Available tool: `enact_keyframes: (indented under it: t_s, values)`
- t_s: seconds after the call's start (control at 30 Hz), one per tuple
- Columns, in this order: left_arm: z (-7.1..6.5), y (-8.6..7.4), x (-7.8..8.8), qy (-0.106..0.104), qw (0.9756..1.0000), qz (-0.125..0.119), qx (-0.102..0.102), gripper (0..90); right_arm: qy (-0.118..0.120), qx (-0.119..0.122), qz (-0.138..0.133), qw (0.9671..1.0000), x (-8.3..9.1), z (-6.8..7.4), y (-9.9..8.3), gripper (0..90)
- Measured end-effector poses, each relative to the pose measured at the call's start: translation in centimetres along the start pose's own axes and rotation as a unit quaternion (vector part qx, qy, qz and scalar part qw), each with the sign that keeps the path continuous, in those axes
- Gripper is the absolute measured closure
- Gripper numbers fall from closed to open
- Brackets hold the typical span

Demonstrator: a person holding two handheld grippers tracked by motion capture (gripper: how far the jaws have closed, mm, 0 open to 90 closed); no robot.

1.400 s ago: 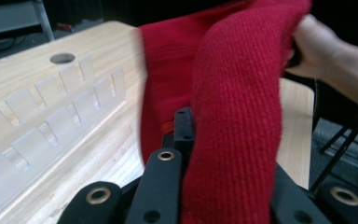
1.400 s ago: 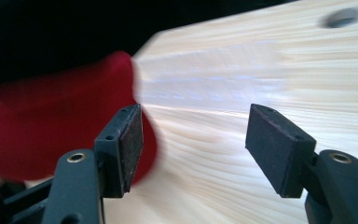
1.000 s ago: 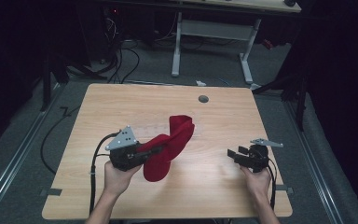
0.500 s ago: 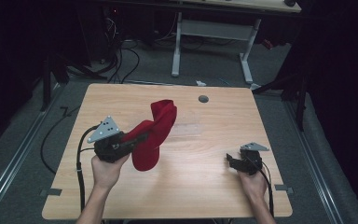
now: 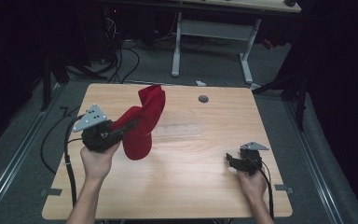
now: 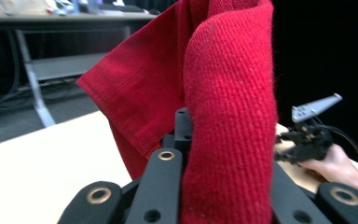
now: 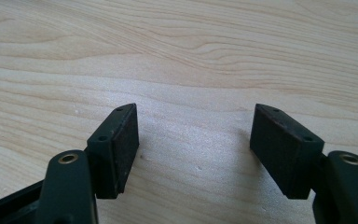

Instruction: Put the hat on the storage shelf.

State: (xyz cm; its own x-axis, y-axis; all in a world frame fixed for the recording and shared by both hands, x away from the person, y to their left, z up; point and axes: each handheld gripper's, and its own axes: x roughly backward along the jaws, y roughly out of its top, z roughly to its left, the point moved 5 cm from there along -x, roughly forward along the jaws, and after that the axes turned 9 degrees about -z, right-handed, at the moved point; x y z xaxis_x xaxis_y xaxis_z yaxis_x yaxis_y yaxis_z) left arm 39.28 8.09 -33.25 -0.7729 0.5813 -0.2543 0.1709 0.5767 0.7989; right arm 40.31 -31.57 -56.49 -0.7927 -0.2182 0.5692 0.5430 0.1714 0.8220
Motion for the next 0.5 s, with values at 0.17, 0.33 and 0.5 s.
enact_keyframes:
  t_s: [0.17,0.33,0.5]
  values:
    - [1.1,1.5,0.0,0.019,0.9995,-0.024,-0.001,84.1,0.0,0.0,0.0,1.0,0.0,0.0,0.0,32.7]
    - [2.1,2.3,-0.3,0.029,0.9989,-0.038,-0.005,84.1,0.001,0.001,0.0,1.0,0.0,0.0,0.0,32.6]
    - [3.2,2.9,-1.0,0.034,0.9982,-0.048,-0.008,84.1,0.001,0.0,0.0,1.0,0.0,0.1,0.0,32.6]
